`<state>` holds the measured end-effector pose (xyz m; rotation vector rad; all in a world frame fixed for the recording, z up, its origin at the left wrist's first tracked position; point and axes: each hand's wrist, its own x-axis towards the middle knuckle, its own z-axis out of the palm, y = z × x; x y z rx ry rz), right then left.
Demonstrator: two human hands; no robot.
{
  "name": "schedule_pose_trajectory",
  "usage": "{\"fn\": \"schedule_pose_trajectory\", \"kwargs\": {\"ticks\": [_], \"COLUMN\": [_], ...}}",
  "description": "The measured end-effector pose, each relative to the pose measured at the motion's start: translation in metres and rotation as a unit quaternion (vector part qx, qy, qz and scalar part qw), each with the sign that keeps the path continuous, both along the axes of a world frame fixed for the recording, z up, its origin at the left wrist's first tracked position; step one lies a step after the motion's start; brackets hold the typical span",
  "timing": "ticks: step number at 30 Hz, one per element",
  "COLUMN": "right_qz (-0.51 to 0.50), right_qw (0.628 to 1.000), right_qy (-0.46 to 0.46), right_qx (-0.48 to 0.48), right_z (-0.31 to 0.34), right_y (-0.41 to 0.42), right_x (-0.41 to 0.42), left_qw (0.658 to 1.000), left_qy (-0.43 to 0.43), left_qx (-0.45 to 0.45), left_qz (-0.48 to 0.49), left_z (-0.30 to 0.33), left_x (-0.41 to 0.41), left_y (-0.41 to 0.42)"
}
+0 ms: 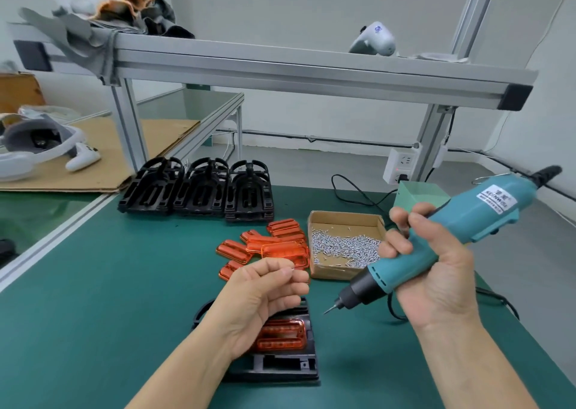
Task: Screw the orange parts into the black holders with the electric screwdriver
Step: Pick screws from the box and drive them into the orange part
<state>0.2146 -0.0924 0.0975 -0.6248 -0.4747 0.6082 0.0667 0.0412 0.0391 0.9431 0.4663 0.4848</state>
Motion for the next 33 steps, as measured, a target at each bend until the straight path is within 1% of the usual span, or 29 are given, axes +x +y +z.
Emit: {"fn": "schedule_pose_trajectory", "kwargs": {"ticks": [3, 7, 10, 15, 20, 28, 31, 33], "right_qz": [-0.03, -0.059, -0.063, -0.056, -0.056, -0.062, -0.067, -0.073], "right_qw": [0.999, 0.996, 0.995, 0.995, 0.995, 0.995, 0.994, 0.993], "right_qy": [0.007, 0.02, 0.013, -0.011, -0.017, -0.027, -0.037, -0.046], "right_qx": [0.029, 0.06, 0.075, 0.079, 0.078, 0.075, 0.074, 0.076], "right_z": [0.004, 0.01, 0.014, 0.018, 0.019, 0.019, 0.019, 0.017], "right_y": [0.007, 0.016, 0.021, 0.024, 0.024, 0.023, 0.023, 0.024], "right_x": [-0.009, -0.021, -0.029, -0.038, -0.042, -0.046, -0.046, -0.047], "left_qw": [1.0, 0.993, 0.984, 0.974, 0.969, 0.969, 0.972, 0.978], "left_qy": [-0.009, -0.046, -0.076, -0.102, -0.104, -0.105, -0.104, -0.101], "left_qx": [-0.024, -0.109, -0.158, -0.202, -0.222, -0.226, -0.211, -0.181], "left_qz": [0.0, -0.019, -0.032, -0.03, -0.013, -0.003, 0.011, 0.038], "left_z": [-0.003, -0.004, -0.001, 0.002, 0.002, 0.003, 0.003, 0.002], "left_x": [-0.008, -0.014, -0.018, -0.021, -0.023, -0.025, -0.024, -0.023], "left_y": [-0.005, -0.012, -0.017, -0.022, -0.025, -0.028, -0.03, -0.032]}}
